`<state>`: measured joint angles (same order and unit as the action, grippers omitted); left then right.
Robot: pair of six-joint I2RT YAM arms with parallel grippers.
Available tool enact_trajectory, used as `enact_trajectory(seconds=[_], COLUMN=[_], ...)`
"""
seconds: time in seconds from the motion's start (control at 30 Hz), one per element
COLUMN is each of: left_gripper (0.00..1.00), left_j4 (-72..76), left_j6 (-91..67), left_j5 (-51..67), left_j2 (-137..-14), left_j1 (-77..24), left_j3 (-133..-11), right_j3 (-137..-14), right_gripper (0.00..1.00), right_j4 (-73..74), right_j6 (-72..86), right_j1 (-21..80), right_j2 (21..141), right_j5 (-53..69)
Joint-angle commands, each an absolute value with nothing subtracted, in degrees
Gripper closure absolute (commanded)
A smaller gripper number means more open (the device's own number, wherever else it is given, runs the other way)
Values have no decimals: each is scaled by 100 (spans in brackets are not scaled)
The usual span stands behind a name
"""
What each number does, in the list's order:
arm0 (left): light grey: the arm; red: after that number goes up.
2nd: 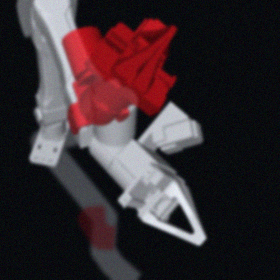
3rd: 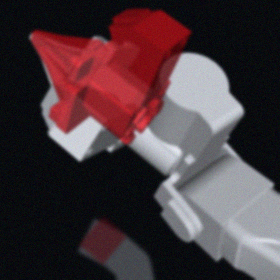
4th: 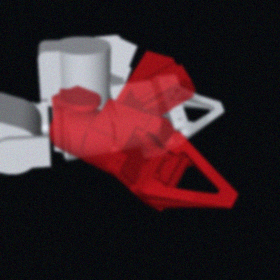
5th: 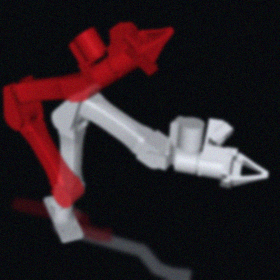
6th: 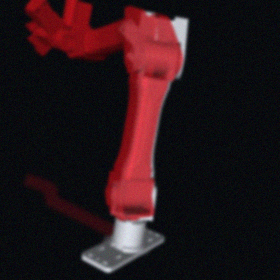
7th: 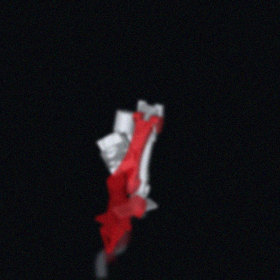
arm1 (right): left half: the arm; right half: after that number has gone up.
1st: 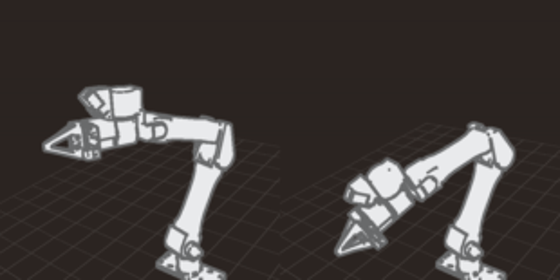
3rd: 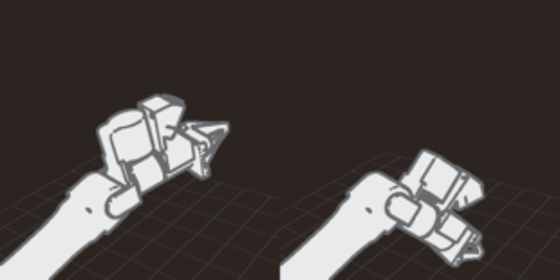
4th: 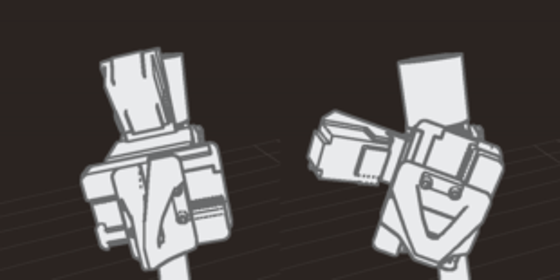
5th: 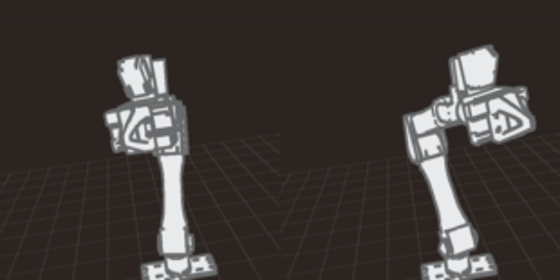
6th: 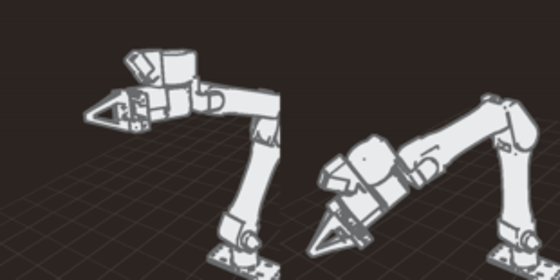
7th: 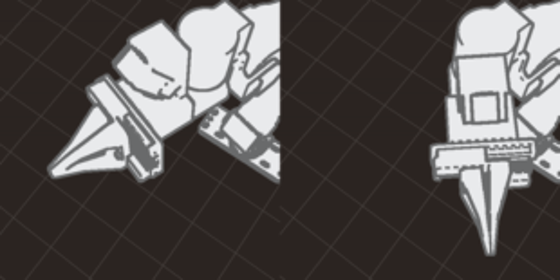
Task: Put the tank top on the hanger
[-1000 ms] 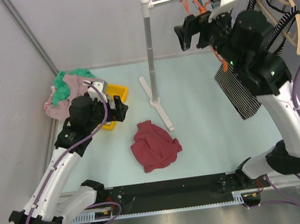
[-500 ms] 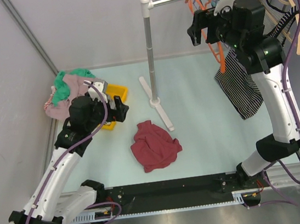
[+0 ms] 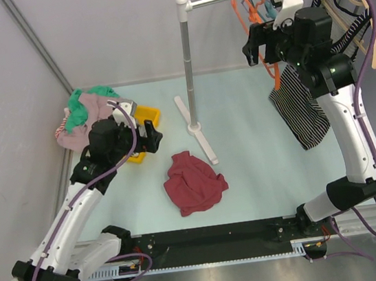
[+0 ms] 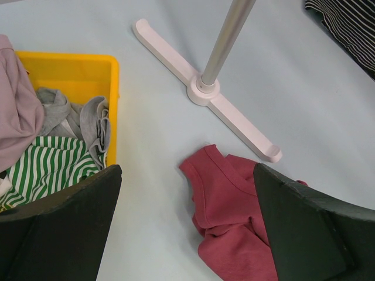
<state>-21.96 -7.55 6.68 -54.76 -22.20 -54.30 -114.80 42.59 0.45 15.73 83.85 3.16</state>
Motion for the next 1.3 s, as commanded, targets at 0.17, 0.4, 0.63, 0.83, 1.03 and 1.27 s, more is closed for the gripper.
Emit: enact_trajectory(seconds=[0.17, 0.4, 0.63, 0.83, 1.03, 1.27], left_gripper=[1, 1, 1, 1, 1, 1], left_j4=[-2065, -2065, -2057, -2074, -2074, -1995], left_j6=[-844, -844, -844, -844, -809, -738], left_j5=[774, 791, 791, 774, 791, 993], left_j2=[-5511, -5520, -5546, -5546, -5546, -5493], left_j1=[-2188, -2188, -2188, -2188, -2188, -2188], left_j3=[-5396, -5396, -5396, -5396, -5396, -5344], right_j3=[-11399, -11469, -11900, -12392, -11999, -10734], right_gripper=[32, 75, 97, 100, 100, 100], right_j4=[3999, 3955, 3938, 3964, 3824, 3138], right_j6=[79, 70, 26, 18, 18, 44], right_j1=[1564, 1687, 1933, 2153, 2311, 2505], right_j2=[8218, 8270, 8560, 8736, 8447, 7480], right_j5=[264, 185, 44, -220, -343, -571])
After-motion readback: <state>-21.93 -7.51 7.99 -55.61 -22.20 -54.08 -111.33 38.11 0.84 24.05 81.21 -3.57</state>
